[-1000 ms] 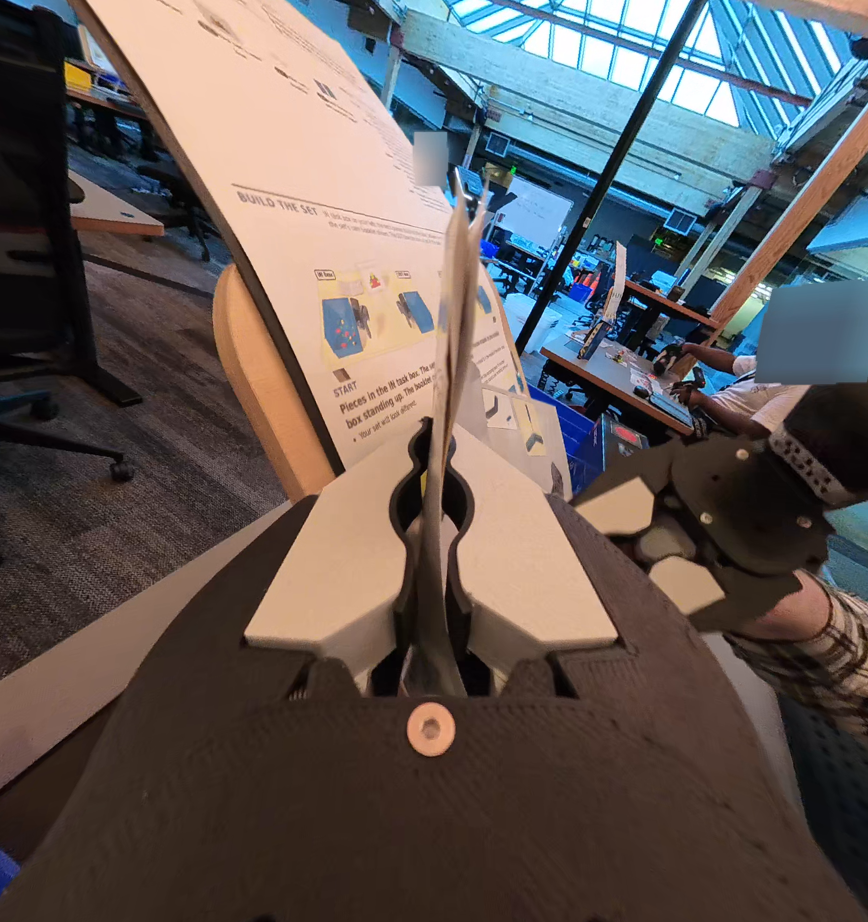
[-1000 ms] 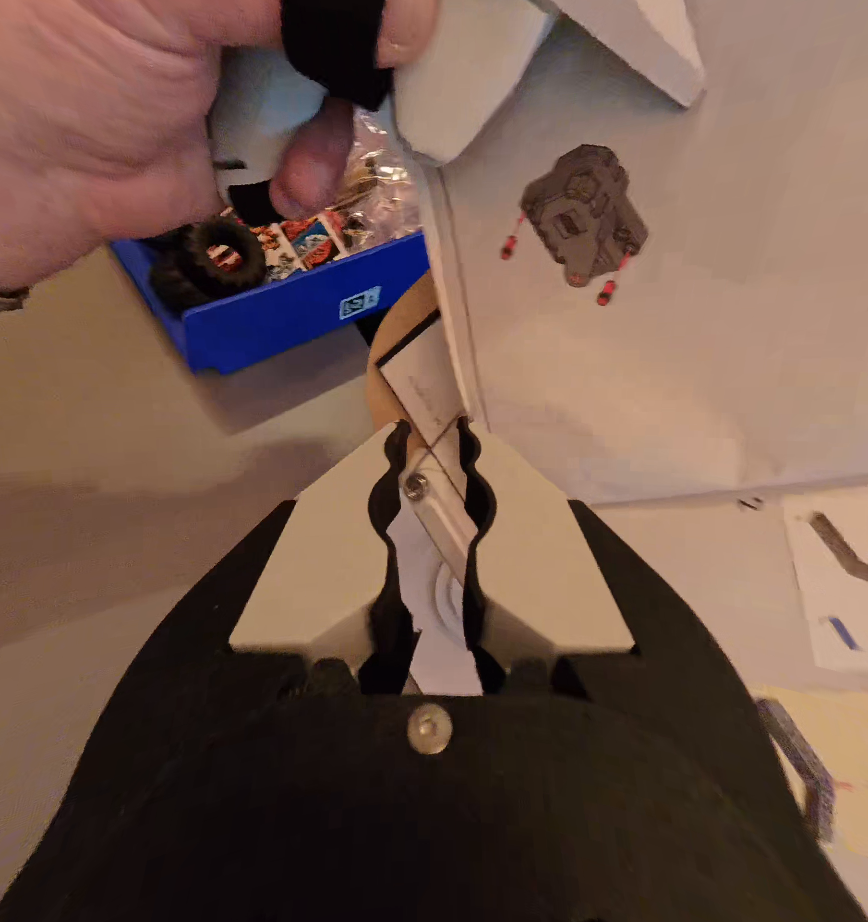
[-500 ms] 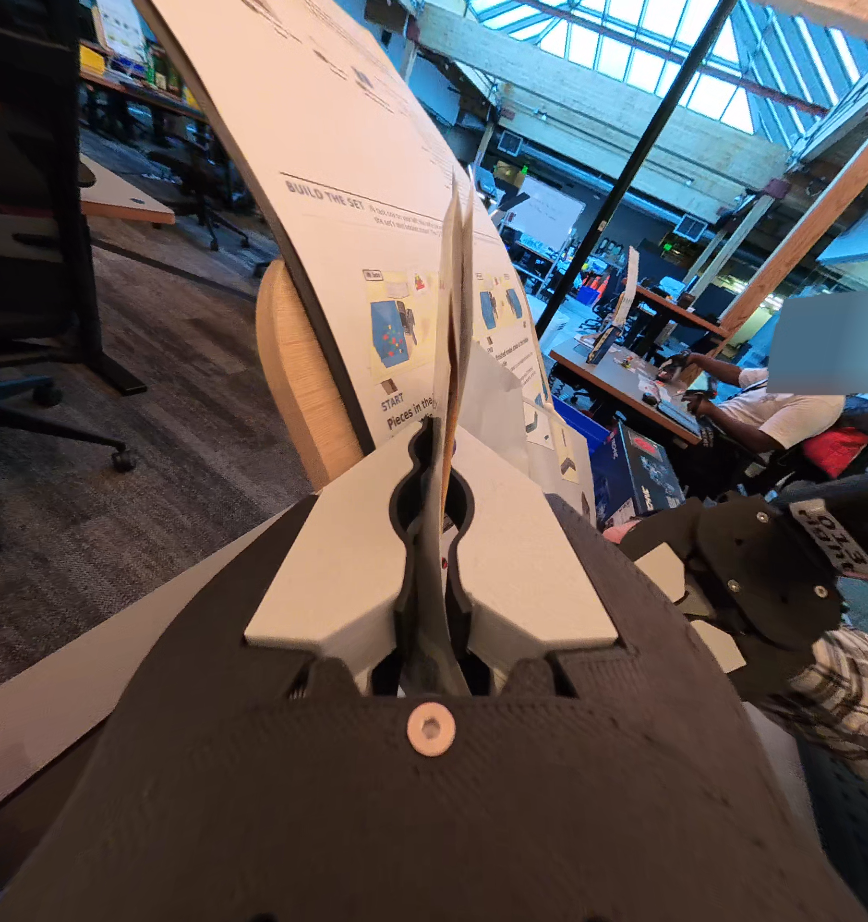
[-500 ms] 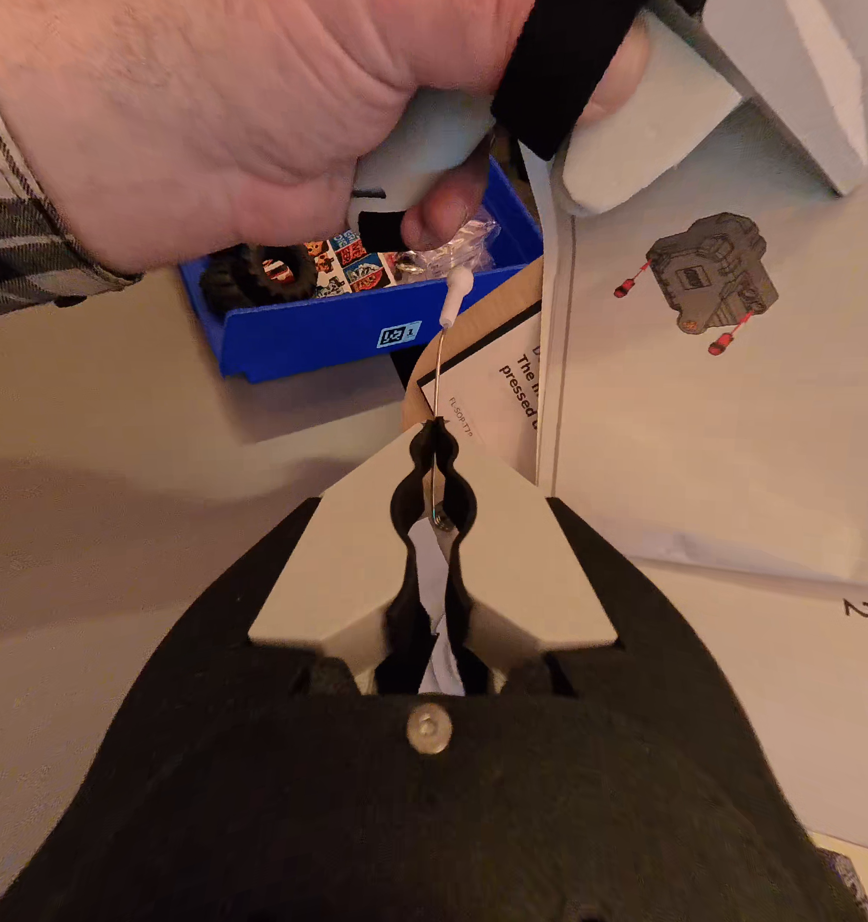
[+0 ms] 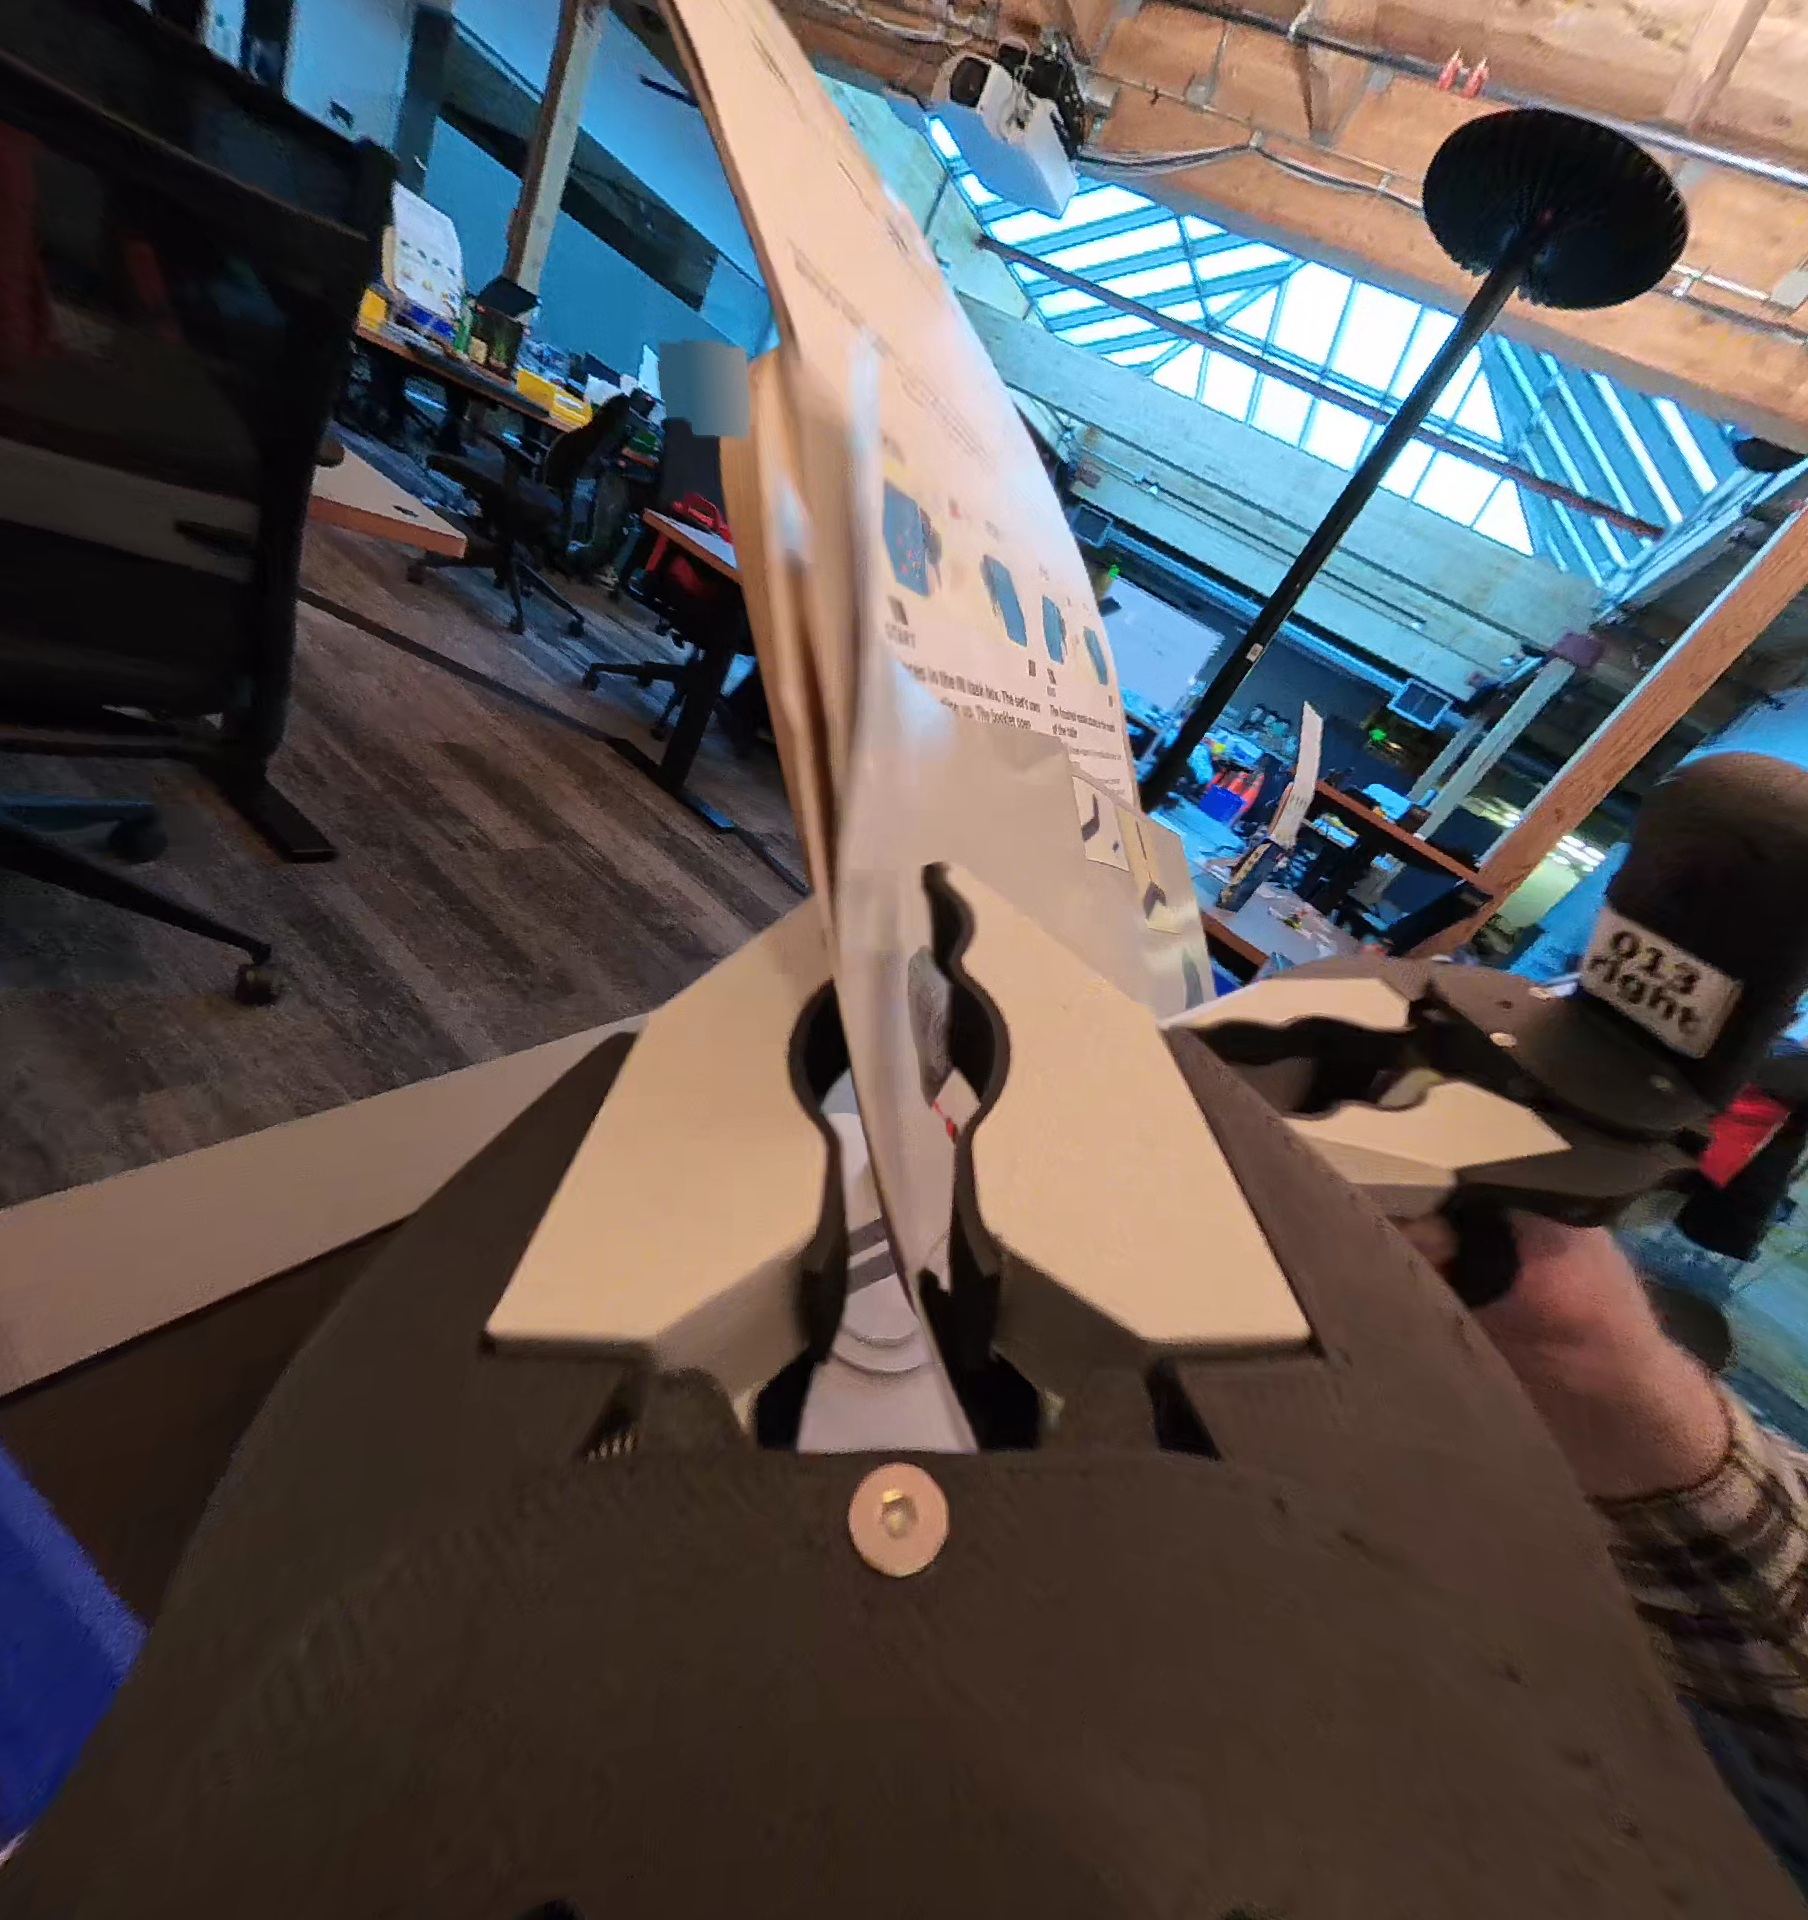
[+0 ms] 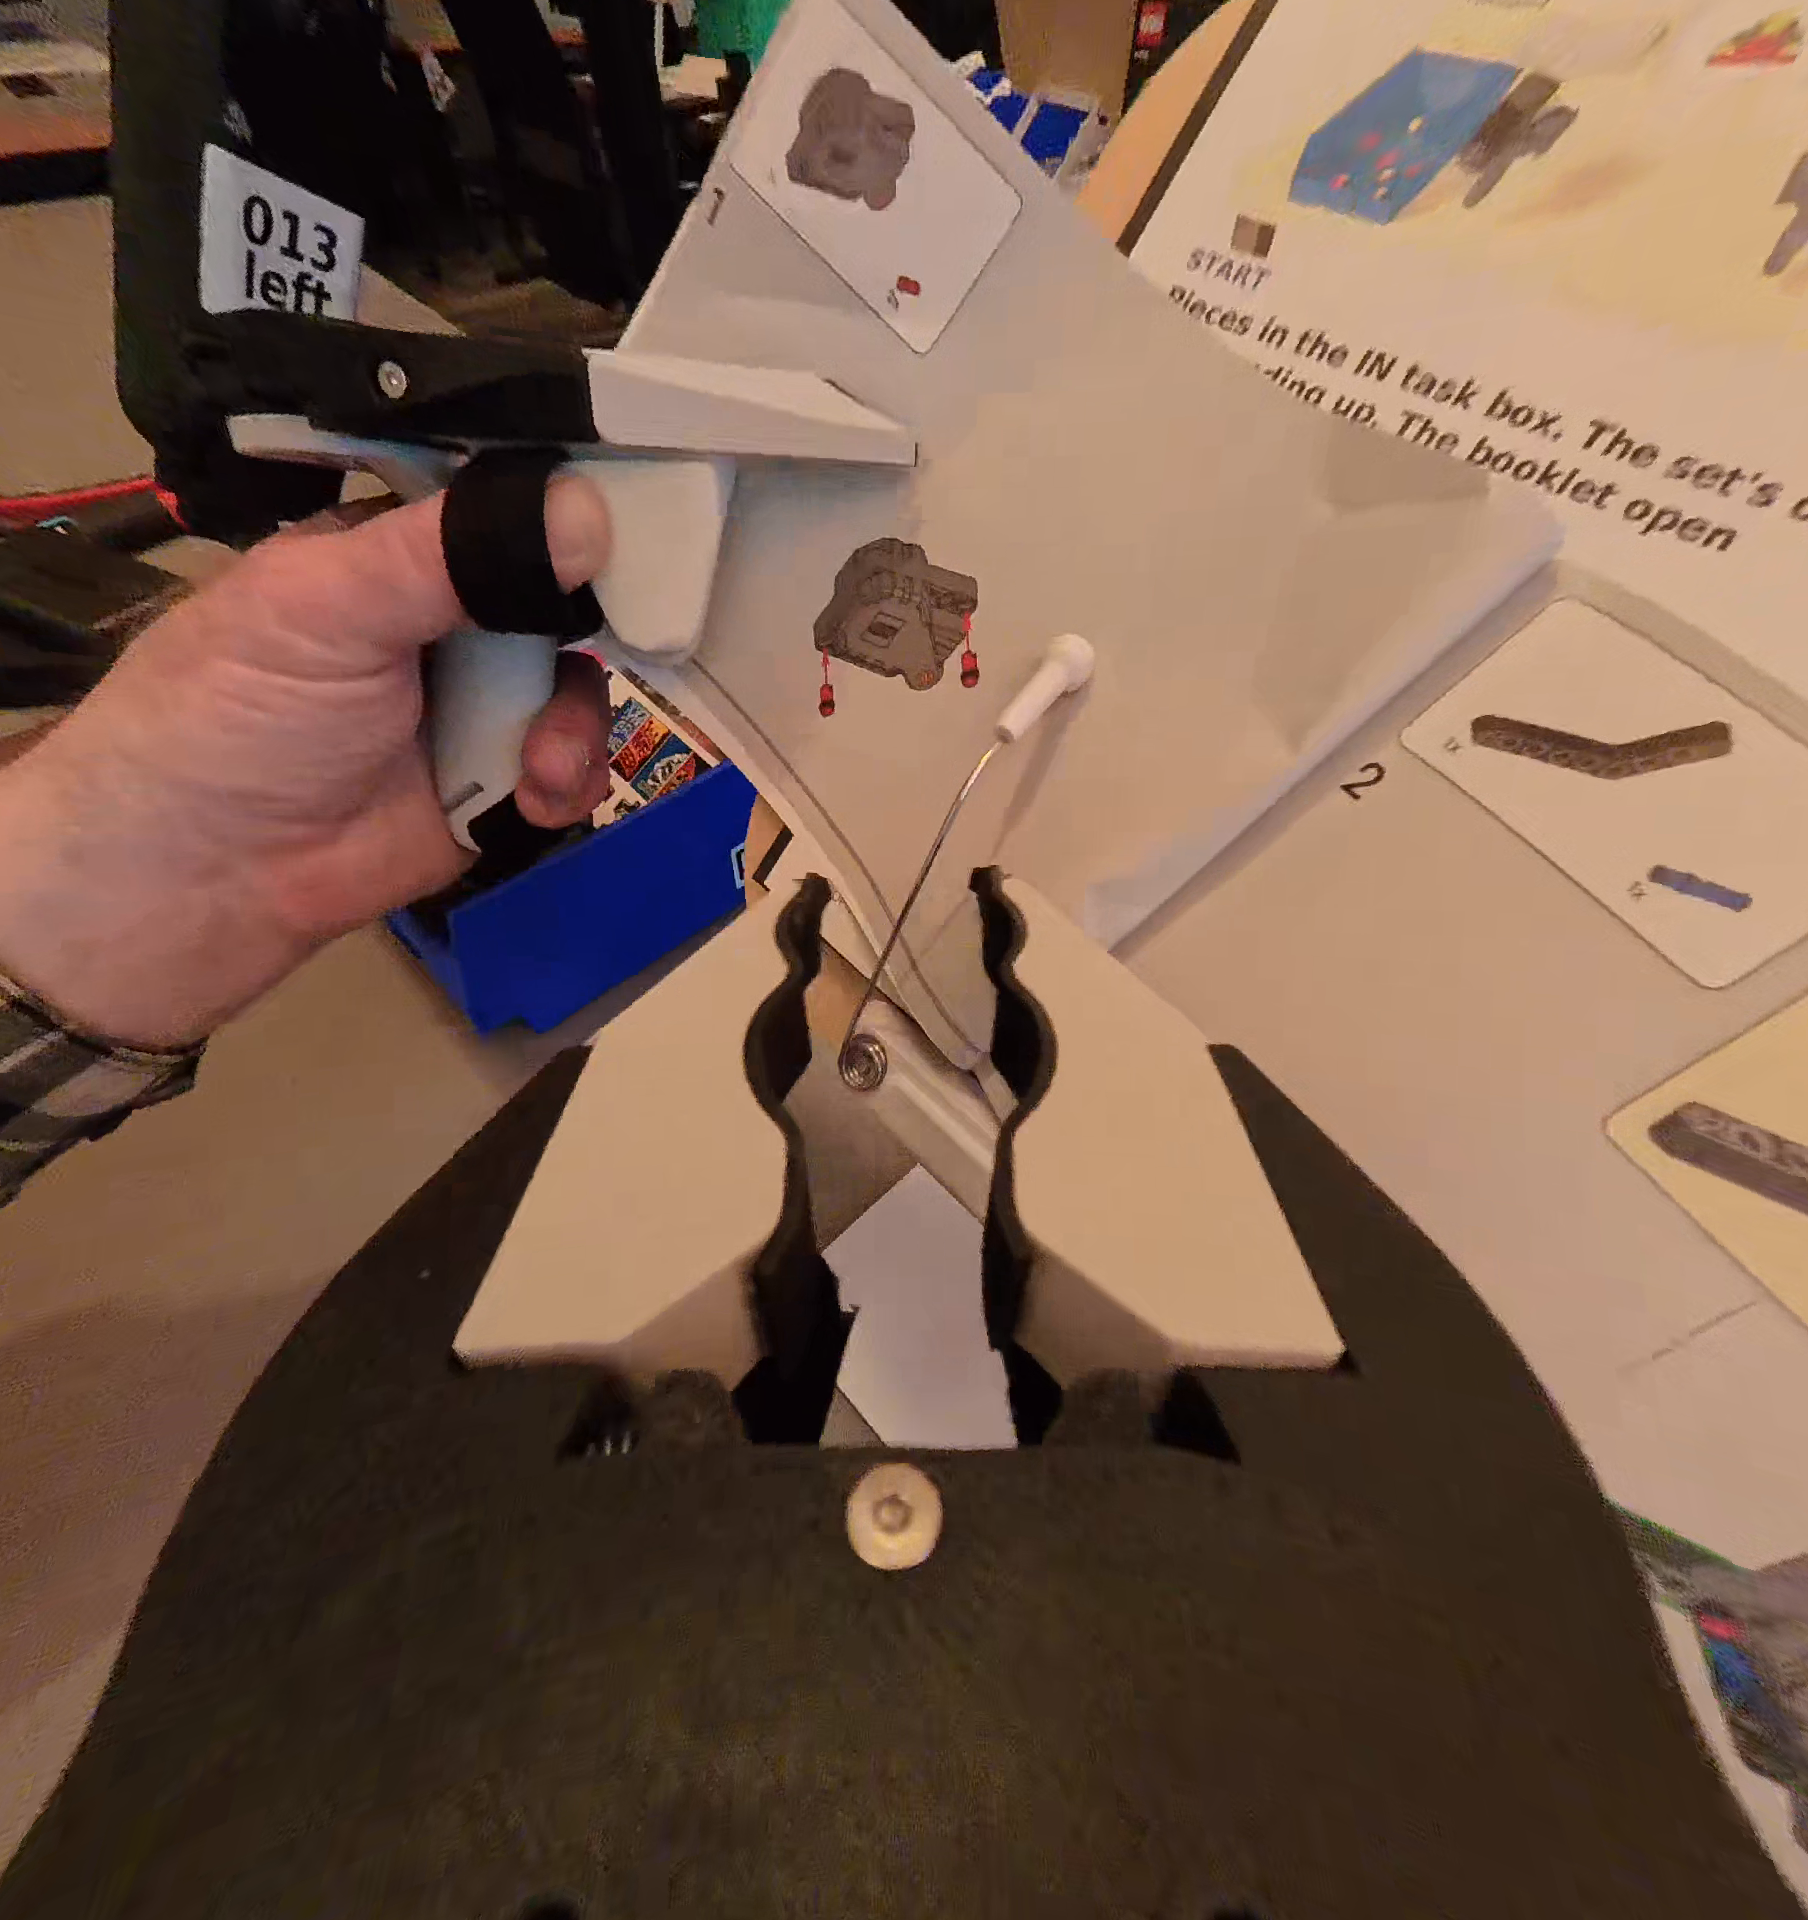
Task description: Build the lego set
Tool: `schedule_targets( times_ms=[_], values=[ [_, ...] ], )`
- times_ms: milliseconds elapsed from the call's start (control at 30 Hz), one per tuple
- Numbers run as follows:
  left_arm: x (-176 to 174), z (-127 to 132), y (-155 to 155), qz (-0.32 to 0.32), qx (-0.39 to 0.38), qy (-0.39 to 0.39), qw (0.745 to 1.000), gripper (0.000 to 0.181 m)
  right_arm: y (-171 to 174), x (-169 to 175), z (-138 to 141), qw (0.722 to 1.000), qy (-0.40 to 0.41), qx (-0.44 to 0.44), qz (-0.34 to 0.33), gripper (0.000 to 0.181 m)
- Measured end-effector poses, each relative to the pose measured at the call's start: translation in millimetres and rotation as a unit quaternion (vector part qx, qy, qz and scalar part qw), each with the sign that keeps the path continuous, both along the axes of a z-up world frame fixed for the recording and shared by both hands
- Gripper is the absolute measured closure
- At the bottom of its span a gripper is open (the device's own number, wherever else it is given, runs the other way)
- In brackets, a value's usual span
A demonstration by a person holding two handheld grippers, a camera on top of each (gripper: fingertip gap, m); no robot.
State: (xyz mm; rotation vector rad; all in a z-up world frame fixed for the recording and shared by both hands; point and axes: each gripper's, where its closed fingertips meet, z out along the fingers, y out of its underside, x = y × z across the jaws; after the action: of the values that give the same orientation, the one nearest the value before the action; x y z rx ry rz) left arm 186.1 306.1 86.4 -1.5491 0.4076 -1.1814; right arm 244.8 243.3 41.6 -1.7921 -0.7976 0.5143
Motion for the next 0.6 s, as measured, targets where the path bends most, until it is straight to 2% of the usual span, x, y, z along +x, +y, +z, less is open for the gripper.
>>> schedule_targets(
  times_ms=[33,100,133,200,267,300,367,433,467,533,600],
  values=[
    [-5.1,1.5,-0.3,0.014,0.001,0.005,1.0,0.155,-4.1,5.0,6.4,1.0,-0.003,0.005,0.0,0.145],
    [-22.0,10.2,-1.4,0.052,0.014,0.019,0.998,0.139,-15.0,22.2,11.6,0.999,-0.047,0.005,-0.01,0.138],
    [-35.3,18.9,-2.2,0.085,0.029,0.028,0.996,0.133,-19.4,35.3,18.4,0.997,-0.075,0.019,-0.019,0.139],
    [-60.3,38.3,-7.2,0.159,0.074,0.084,0.981,0.124,-19.5,75.9,32.6,0.99,-0.132,0.027,-0.049,0.128],
    [-65.1,57.8,-21.0,0.199,0.127,0.16,0.958,0.125,-15.9,119.8,46.9,0.985,-0.157,0.005,-0.068,0.134],
    [-55.2,63.5,-30.3,0.199,0.154,0.205,0.946,0.124,-12.7,143.2,46.7,0.982,-0.174,-0.025,-0.075,0.128],
    [-15.1,60.0,-48.8,0.154,0.185,0.291,0.926,0.122,-7.5,183.4,34.7,0.974,-0.187,-0.105,-0.072,0.123],
    [36.6,41.8,-62.5,0.108,0.22,0.379,0.893,0.112,-2.2,201.2,29.3,0.975,-0.133,-0.168,-0.053,0.122],
    [63.6,26.4,-67.7,0.084,0.234,0.426,0.87,0.105,2.0,212.2,25.3,0.973,-0.133,-0.181,-0.061,0.124],
    [111.3,-6.2,-72.3,0.055,0.275,0.522,0.806,0.09,-2.5,216.4,14.9,0.968,-0.131,-0.212,-0.036,0.127],
    [140.8,-34.7,-65.9,0.056,0.308,0.61,0.728,0.089,-1.7,213.0,9.8,0.968,-0.105,-0.225,-0.021,0.134]
  ],
)
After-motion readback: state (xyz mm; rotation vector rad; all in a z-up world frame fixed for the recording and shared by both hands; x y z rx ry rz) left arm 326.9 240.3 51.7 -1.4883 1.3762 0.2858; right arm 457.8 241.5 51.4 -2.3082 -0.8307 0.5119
